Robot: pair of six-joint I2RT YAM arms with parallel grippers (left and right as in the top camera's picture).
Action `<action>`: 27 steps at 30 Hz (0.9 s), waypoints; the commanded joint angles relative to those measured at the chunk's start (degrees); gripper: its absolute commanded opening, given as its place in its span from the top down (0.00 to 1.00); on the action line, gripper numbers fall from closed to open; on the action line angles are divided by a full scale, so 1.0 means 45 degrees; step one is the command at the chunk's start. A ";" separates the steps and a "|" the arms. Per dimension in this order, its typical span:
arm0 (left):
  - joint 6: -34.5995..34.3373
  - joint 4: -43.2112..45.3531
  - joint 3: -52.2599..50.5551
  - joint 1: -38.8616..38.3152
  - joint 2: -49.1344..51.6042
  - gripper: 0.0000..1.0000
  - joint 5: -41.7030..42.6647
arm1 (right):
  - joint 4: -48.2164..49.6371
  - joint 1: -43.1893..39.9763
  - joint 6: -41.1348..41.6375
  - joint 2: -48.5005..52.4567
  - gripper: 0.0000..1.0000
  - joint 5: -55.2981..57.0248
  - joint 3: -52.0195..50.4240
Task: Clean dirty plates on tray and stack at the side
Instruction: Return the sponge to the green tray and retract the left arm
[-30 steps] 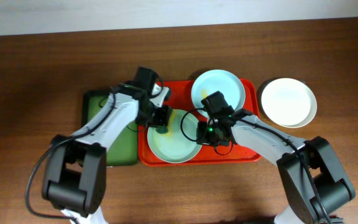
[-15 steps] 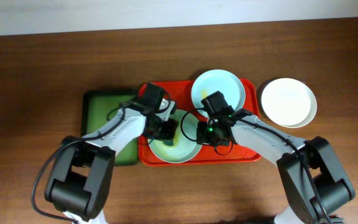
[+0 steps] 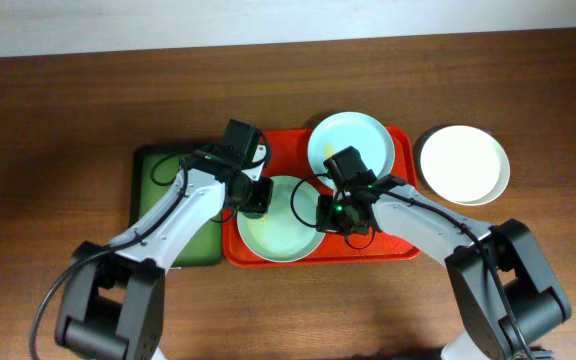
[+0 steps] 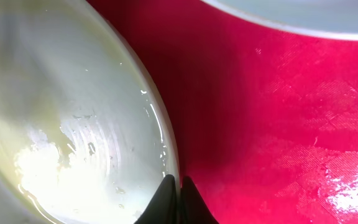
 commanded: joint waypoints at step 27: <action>-0.0923 -0.1511 -0.0874 0.4294 -0.0316 0.96 -0.2560 | -0.0010 0.0063 0.0010 0.0073 0.96 0.0078 0.0063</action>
